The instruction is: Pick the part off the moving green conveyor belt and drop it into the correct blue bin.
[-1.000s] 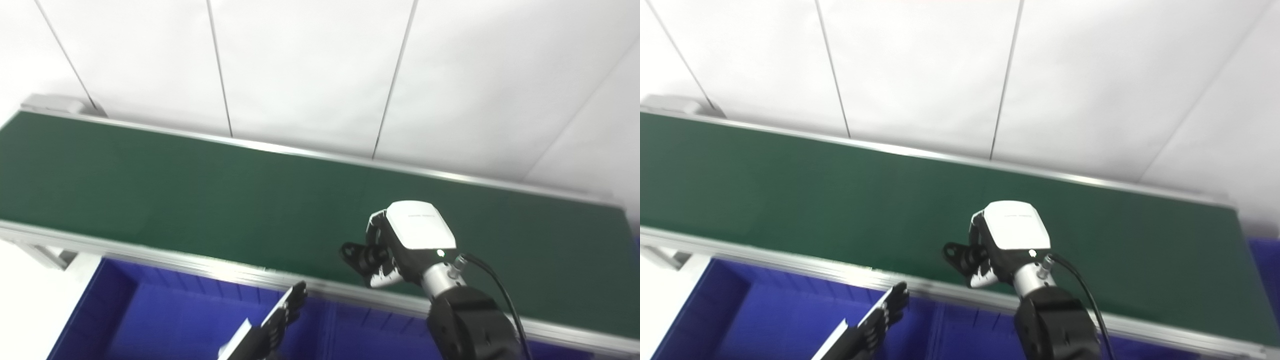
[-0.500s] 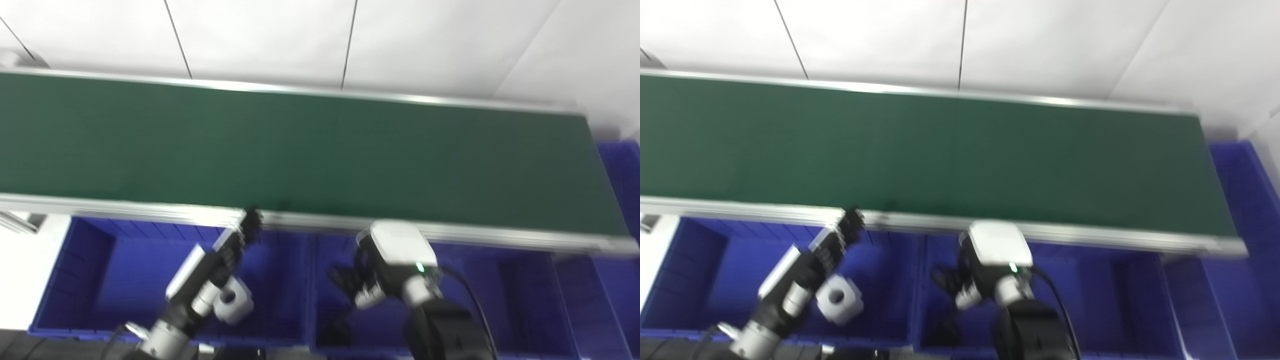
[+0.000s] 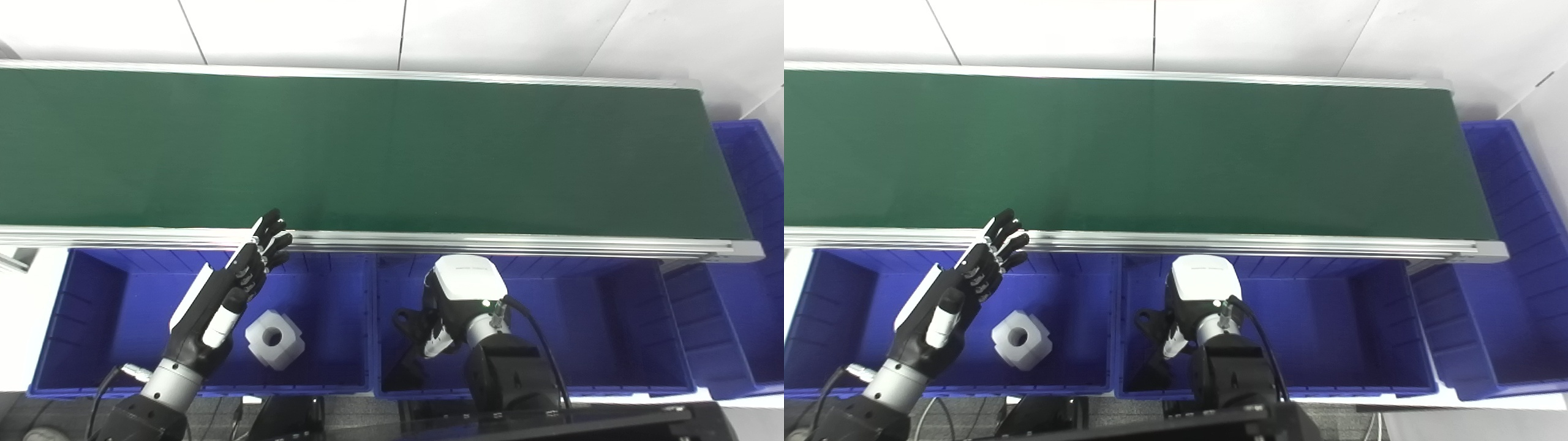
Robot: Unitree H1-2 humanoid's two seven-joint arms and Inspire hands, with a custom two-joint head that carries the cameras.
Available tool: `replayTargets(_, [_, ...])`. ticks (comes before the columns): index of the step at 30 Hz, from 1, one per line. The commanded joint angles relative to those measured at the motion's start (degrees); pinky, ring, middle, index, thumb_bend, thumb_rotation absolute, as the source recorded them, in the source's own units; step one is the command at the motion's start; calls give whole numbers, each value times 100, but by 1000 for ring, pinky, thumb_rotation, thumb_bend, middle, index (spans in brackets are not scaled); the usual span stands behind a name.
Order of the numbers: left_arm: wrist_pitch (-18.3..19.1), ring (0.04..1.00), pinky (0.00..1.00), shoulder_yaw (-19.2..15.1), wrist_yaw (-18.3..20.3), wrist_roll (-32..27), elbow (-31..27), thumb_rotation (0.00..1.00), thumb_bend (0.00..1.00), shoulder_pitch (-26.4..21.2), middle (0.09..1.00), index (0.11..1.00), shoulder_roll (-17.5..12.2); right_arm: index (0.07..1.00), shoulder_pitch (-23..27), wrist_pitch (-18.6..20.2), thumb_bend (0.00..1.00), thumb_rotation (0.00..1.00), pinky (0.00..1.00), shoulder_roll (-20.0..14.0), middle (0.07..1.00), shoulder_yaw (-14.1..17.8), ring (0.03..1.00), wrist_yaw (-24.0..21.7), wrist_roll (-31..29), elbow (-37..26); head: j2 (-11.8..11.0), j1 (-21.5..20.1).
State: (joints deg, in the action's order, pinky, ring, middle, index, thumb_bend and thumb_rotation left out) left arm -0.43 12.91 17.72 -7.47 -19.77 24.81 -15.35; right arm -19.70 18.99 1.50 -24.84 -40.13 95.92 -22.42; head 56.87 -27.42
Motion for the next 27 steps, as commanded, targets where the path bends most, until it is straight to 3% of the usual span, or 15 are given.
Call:
replayTargets(1, [-60,959,924,-20,39,-24,-76,944,945,4,998,1000,-11,783,50,-254,975,586,535,19,751,-44,658,-138,334,-133,4,19])
replayTargets(3, [-57,958,919,-15,39,-19,-80,945,943,4,997,1000,-2,816,63,-326,995,652,596,-1,800,-46,713,-331,501,-146,-8,27])
replayTargets(4, [-54,959,920,-12,41,-22,-78,945,939,3,999,1000,2,841,70,-362,999,706,717,-8,848,-43,777,-414,565,-153,-15,34])
replayTargets(7, [-76,962,920,5,41,14,-80,954,928,6,1000,1000,12,854,54,-436,1000,756,819,-10,881,-12,826,-478,620,-172,-39,70])
replayTargets(14, [-98,964,919,41,52,60,-71,956,932,8,1000,1000,20,852,33,-582,1000,801,804,1,878,34,822,-546,630,-219,-119,125])
replayTargets(19, [-113,964,922,71,47,100,-70,961,943,34,1000,1000,32,824,-164,-562,1000,814,667,157,815,57,751,-447,356,-667,-188,208])
replayTargets(20, [-133,966,924,81,57,101,-57,960,936,41,1000,1000,29,816,-250,-536,1000,817,642,216,801,70,737,-381,176,-809,-246,300])
replayTargets(23, [-179,962,920,105,58,139,-27,957,930,67,1000,1000,19,794,-639,-336,980,801,573,483,782,294,702,-10,-1111,-1346,-313,430])
replayTargets(24, [-208,961,919,110,55,154,-4,957,929,80,1000,1000,18,791,-850,-228,974,801,565,649,780,468,698,201,-1865,-1563,-375,561])
replayTargets(25, [-230,958,916,113,53,163,13,953,935,89,1000,1000,17,793,-990,-173,889,887,547,756,763,589,679,349,-2368,-1693,-375,561])
replayTargets(27, [-249,957,916,125,40,192,55,950,946,113,998,1000,18,790,-1495,-289,829,926,599,1118,770,966,712,926,-4247,-1855,-462,693])
